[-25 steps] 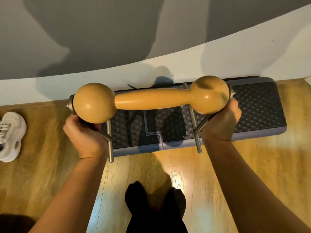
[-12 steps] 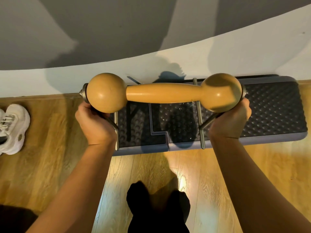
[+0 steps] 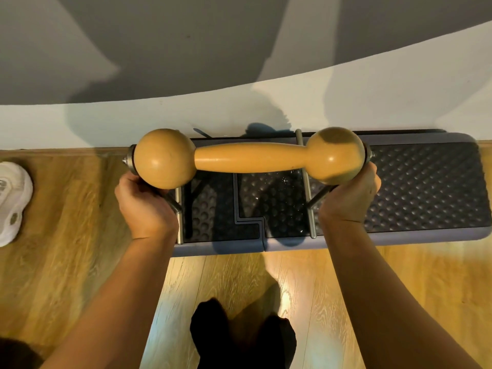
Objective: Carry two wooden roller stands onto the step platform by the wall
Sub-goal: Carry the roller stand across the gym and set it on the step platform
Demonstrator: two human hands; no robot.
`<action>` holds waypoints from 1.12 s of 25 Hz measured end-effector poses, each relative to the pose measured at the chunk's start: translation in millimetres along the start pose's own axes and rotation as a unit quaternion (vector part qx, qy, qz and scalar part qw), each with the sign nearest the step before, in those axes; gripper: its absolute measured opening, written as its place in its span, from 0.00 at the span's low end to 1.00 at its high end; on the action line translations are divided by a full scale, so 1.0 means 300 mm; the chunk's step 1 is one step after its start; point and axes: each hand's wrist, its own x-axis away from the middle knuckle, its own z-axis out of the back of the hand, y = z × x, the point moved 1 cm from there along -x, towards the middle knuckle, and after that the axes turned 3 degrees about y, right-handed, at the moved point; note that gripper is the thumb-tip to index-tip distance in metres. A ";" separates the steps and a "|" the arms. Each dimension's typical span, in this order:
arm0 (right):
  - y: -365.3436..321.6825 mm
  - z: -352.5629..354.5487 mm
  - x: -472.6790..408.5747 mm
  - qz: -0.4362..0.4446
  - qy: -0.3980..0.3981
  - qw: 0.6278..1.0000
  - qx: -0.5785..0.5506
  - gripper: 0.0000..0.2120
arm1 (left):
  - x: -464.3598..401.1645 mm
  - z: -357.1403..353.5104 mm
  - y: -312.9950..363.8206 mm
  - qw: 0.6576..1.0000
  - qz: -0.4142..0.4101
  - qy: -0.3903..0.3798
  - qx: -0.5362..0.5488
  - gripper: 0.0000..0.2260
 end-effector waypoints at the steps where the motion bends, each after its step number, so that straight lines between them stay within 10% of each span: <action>1: 0.015 0.005 0.001 -0.011 0.009 1.000 0.011 0.09 | -0.003 0.005 -0.006 1.000 0.001 -0.007 -0.009 0.32; 12: 0.087 0.048 0.021 -0.011 -0.009 0.993 0.116 0.12 | -0.008 0.036 -0.002 0.991 -0.031 -0.046 -0.120 0.22; 22: -0.017 0.082 0.007 0.033 -0.133 0.973 0.184 0.12 | -0.029 0.095 0.129 0.916 0.020 -0.011 -0.402 0.13; 28: -0.213 0.040 0.018 0.164 -0.244 0.882 0.367 0.25 | 0.049 0.038 0.289 0.860 -0.193 -0.133 -0.453 0.26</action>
